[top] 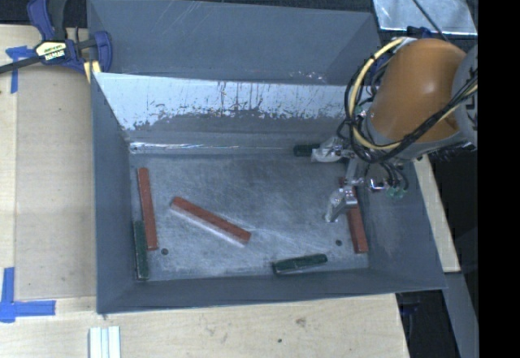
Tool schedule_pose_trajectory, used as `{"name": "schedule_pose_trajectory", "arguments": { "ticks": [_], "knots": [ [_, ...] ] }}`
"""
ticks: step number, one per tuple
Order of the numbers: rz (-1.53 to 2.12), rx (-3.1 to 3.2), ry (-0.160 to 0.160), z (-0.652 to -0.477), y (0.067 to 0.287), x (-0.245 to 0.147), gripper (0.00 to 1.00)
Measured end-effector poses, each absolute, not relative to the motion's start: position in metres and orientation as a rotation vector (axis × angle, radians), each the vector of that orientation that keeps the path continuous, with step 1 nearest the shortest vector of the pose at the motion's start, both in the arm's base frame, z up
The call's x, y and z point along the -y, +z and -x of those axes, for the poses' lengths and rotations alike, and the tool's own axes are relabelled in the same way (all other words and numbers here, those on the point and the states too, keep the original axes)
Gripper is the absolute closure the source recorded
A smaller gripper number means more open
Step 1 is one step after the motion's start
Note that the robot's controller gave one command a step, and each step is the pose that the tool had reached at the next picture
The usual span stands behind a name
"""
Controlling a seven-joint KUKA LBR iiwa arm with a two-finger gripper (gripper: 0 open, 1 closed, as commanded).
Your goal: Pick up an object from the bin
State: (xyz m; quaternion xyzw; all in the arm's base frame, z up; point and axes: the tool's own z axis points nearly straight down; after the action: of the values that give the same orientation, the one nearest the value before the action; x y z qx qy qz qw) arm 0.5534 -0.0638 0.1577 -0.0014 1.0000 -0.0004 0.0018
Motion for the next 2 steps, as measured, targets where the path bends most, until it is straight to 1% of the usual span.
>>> {"name": "schedule_pose_trajectory", "arguments": {
  "ticks": [1,2],
  "knots": [
    [0.005,-3.138,-0.001,-0.553,0.158,0.064,0.00],
    [-0.092,-3.137,0.002,-0.527,0.150,0.110,0.00]
  ]
}}
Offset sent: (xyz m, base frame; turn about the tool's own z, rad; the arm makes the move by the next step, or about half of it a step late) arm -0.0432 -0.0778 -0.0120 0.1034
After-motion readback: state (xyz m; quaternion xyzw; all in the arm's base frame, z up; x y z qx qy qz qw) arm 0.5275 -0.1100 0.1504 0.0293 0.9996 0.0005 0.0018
